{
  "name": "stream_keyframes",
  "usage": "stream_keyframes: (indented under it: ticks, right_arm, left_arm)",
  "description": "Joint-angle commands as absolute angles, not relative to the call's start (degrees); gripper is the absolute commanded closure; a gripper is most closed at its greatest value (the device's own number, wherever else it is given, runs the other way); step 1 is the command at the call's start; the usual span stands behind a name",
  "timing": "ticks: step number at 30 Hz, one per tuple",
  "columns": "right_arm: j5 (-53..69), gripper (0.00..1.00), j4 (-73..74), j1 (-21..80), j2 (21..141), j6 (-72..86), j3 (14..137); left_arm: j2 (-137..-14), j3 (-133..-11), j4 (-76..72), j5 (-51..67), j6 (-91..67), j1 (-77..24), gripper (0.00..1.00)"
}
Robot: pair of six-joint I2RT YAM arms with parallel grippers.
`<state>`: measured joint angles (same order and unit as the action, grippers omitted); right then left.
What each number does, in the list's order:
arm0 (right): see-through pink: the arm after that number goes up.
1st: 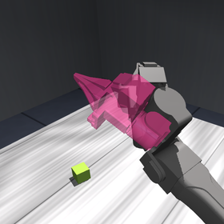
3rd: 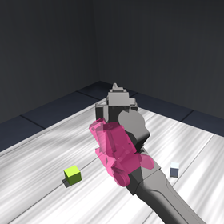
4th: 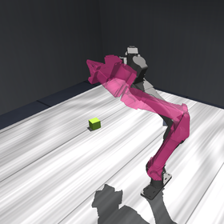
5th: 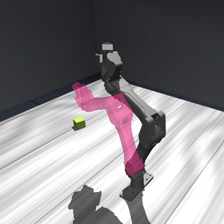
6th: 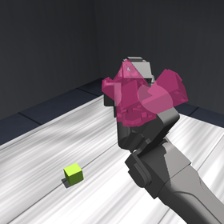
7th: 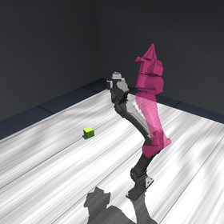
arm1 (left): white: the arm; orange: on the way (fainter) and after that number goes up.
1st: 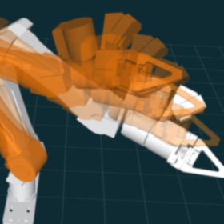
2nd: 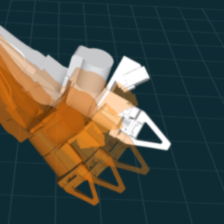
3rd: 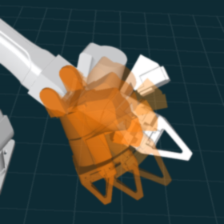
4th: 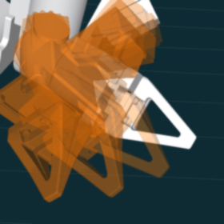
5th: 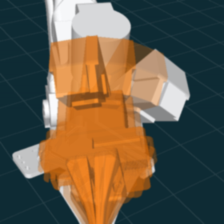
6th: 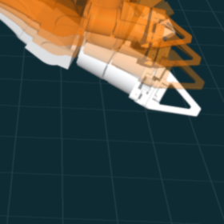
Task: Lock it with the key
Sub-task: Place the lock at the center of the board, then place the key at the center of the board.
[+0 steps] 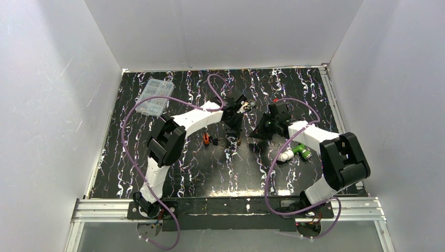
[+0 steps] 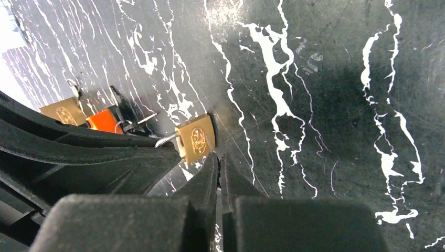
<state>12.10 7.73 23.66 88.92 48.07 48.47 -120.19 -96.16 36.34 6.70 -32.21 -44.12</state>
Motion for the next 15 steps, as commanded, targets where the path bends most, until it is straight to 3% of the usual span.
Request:
stream_keyframes:
  ticks: [1, 8, 15]
  right_arm:
    - [12.1, 0.99, 4.4, 23.8, 90.1, 48.4, 48.5]
    - [13.6, 0.99, 3.6, 24.4, 91.9, 48.3, 49.0]
    - [14.8, 0.84, 2.5, 25.3, 93.1, 49.5, 48.8]
  left_arm:
    - [-118.4, -98.9, 37.0, 7.0, -32.0, -44.4, 0.79]
    - [-116.2, -101.0, 39.6, 6.7, -30.9, -44.3, 0.57]
    - [-110.4, -101.6, 43.1, 5.9, -29.1, -42.7, 0.41]
